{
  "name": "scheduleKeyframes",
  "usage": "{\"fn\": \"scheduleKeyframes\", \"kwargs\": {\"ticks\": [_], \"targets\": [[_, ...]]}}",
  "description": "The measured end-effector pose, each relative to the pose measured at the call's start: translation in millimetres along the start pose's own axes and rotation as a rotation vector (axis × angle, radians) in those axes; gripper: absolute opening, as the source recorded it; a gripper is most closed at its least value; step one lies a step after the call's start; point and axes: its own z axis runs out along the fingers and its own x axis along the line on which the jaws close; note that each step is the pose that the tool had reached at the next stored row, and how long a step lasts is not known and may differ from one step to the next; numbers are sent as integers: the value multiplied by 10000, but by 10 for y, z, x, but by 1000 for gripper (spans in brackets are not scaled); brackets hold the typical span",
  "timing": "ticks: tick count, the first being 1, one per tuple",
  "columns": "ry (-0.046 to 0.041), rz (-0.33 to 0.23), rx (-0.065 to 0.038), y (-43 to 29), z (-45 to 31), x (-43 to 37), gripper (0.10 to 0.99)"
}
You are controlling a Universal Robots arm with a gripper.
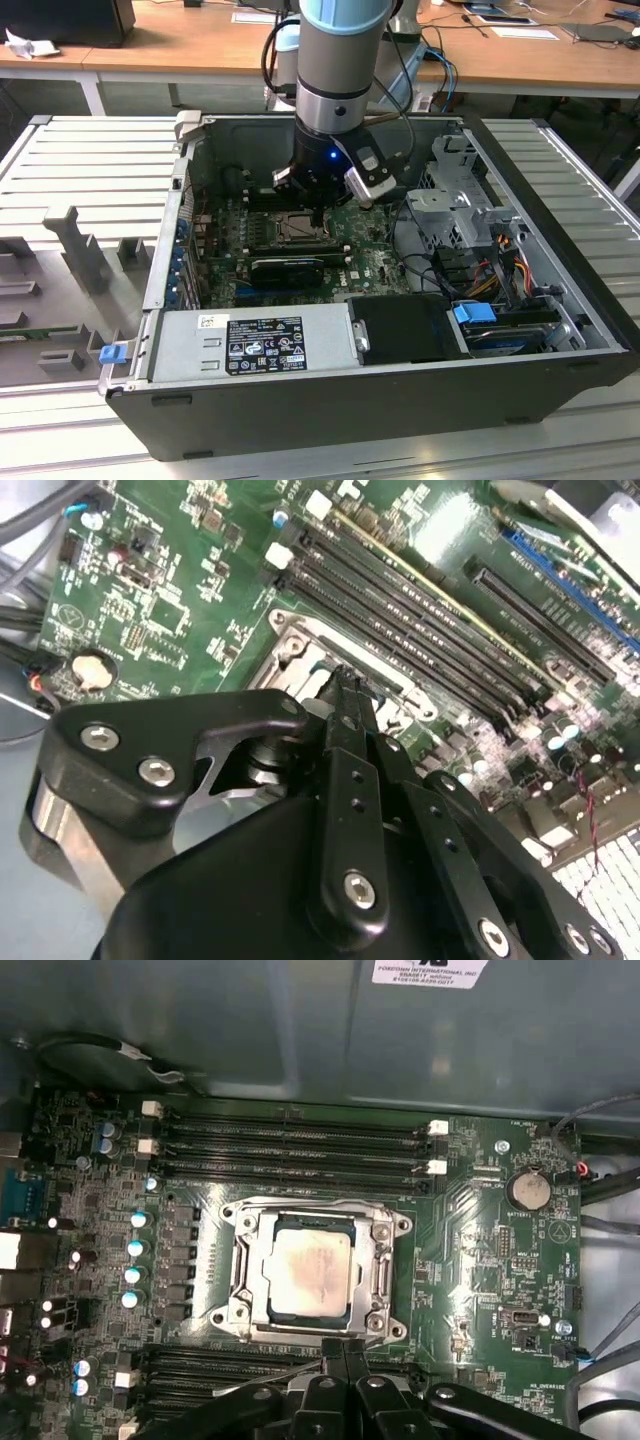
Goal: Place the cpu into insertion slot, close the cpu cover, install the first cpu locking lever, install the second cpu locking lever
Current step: 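Install the second cpu locking lever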
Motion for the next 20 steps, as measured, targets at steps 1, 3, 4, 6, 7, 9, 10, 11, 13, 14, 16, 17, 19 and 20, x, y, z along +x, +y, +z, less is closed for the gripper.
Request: {"fn": "scheduleKeyframes", "kwargs": {"ticks": [1,3,4,6,7,9,10,11,13,14,16,17,19,20], "targets": [[1,-5,-14,-11,17,15,106],[-1,-21,-53,-34,34,59,106],[0,-27,-61,-54,35,75,106],[-1,-36,-80,-90,36,118,106],[-1,-39,-89,-96,36,142,106],[-1,-43,-109,-99,39,208,106],[-3,-43,-125,-99,43,258,106],[-3,-45,-133,-98,47,290,106],[-5,-55,-158,-99,74,338,106],[-4,-57,-166,-101,89,345,106],[-5,-65,-185,-105,130,354,106],[-4,-70,-197,-107,156,361,106],[-5,-79,-217,-111,200,373,106],[-5,-84,-230,-112,216,380,106]]}}
